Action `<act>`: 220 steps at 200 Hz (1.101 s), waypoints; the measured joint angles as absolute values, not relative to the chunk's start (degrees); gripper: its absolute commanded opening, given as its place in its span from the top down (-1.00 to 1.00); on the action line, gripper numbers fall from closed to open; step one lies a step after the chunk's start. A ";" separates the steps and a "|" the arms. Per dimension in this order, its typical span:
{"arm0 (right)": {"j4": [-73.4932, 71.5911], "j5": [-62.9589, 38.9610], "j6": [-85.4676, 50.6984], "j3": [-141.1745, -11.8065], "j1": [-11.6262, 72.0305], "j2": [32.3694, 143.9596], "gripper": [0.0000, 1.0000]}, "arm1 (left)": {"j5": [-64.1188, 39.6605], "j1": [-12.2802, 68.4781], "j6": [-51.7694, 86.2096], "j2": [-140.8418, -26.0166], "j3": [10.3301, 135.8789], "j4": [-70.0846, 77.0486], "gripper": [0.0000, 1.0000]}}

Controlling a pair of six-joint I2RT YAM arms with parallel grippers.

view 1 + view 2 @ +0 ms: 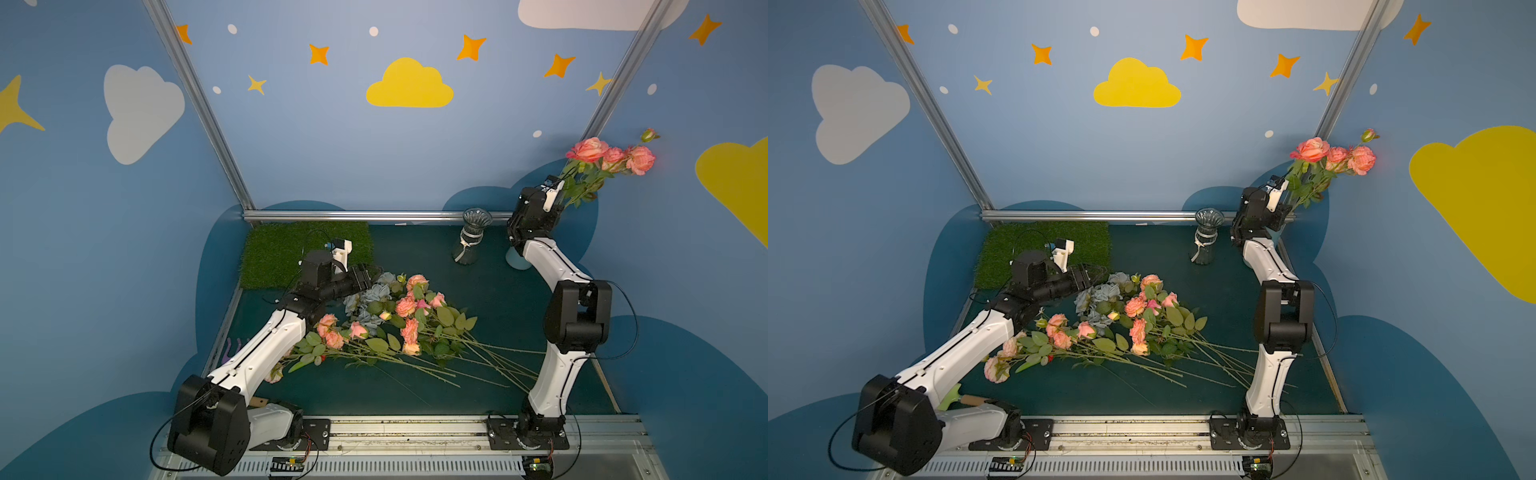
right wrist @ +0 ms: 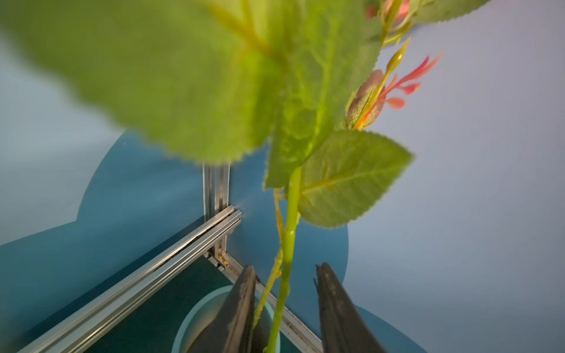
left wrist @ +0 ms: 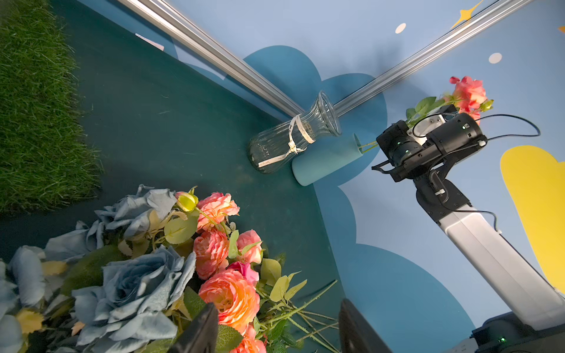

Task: Place the pink flowers into the vase
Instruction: Place the flower in the vase, then pick up the flower at the center of the board.

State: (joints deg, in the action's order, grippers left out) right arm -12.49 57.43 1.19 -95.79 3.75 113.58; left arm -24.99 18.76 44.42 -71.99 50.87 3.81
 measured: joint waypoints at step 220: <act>32.45 24.91 -24.97 -75.85 22.96 82.24 0.44 | 14.26 41.25 63.51 -50.43 40.21 -35.97 0.29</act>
State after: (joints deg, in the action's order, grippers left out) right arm 32.45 24.91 -24.97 -75.85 22.96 82.24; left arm 14.26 41.25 63.51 -50.43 40.21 -35.97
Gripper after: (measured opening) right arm 0.341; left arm 0.359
